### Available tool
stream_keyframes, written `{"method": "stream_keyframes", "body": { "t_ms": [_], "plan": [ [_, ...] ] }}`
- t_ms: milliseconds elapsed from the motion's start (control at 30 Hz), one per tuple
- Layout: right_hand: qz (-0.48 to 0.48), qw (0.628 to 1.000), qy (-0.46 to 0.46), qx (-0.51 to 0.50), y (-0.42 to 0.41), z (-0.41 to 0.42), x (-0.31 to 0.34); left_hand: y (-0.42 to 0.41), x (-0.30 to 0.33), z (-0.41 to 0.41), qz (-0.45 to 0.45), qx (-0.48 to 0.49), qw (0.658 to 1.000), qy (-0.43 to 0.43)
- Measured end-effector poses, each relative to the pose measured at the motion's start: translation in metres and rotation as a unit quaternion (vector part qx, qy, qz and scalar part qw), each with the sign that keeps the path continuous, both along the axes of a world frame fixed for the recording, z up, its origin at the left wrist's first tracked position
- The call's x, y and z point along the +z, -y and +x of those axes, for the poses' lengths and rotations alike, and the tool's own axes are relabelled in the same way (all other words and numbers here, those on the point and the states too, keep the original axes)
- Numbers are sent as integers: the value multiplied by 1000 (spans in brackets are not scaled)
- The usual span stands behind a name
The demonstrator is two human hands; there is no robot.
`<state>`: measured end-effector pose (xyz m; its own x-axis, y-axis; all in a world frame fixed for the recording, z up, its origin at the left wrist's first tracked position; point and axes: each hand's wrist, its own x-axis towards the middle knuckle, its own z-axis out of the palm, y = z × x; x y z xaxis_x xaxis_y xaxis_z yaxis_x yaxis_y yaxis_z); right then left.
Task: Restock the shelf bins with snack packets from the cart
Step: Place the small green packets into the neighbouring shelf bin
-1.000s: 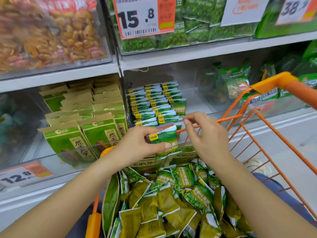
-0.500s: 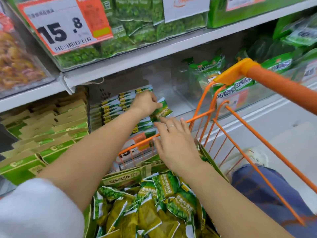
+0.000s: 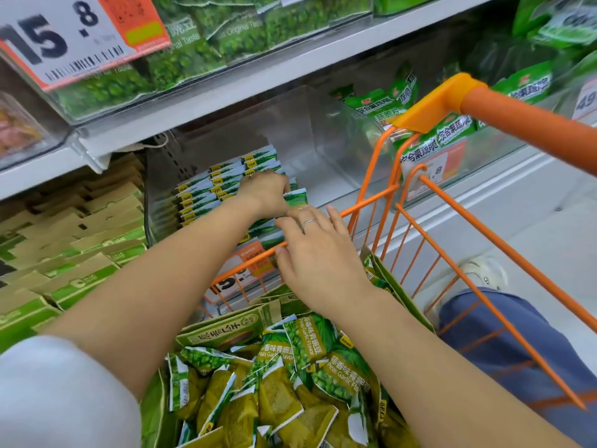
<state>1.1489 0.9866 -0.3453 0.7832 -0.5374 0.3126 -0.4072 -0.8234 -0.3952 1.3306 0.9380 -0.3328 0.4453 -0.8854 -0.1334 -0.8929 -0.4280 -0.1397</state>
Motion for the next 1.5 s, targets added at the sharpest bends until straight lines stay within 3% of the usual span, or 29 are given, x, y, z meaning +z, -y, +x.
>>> {"method": "stream_keyframes", "body": {
  "t_ms": [233, 367, 500, 600, 733, 833, 967, 1100, 1200, 1300, 1400, 1500],
  "plan": [
    [5, 1000, -9, 5, 0, -1, 2, -6, -4, 4, -30, -11, 993, 115],
    [7, 1000, -16, 7, 1, 0, 2, -5, -12, 9, -50, -14, 991, 122],
    [3, 1000, -24, 12, 2, -1, 3, -9, -7, 9, -67, 10, 996, 61],
    [-1, 999, -44, 17, 1, -1, 6, -28, 11, 1, -164, 19, 986, -2],
    [-11, 996, -75, 47, -9, -5, 21, -89, 32, -34, -352, -32, 930, -103],
    [-26, 992, -99, 70, -15, -14, 39, -147, 27, -66, -418, -48, 889, -180],
    [39, 955, -263, 133, -23, -35, 61, -193, -8, -79, -388, -59, 881, -264],
    [180, 840, -460, 224, -36, -65, 59, -197, -24, -68, -327, -100, 903, -261],
    [172, 792, -536, 239, -46, -77, 46, -196, -25, -64, -337, -90, 897, -271],
    [117, 810, -520, 246, -49, -78, 30, -198, -23, -66, -324, -98, 903, -265],
    [166, 829, -474, 244, -42, -75, 24, -200, -22, -67, -312, -94, 905, -273],
    [229, 852, -407, 238, -31, -73, 24, -202, -18, -70, -300, -67, 875, -375]
  ]
}}
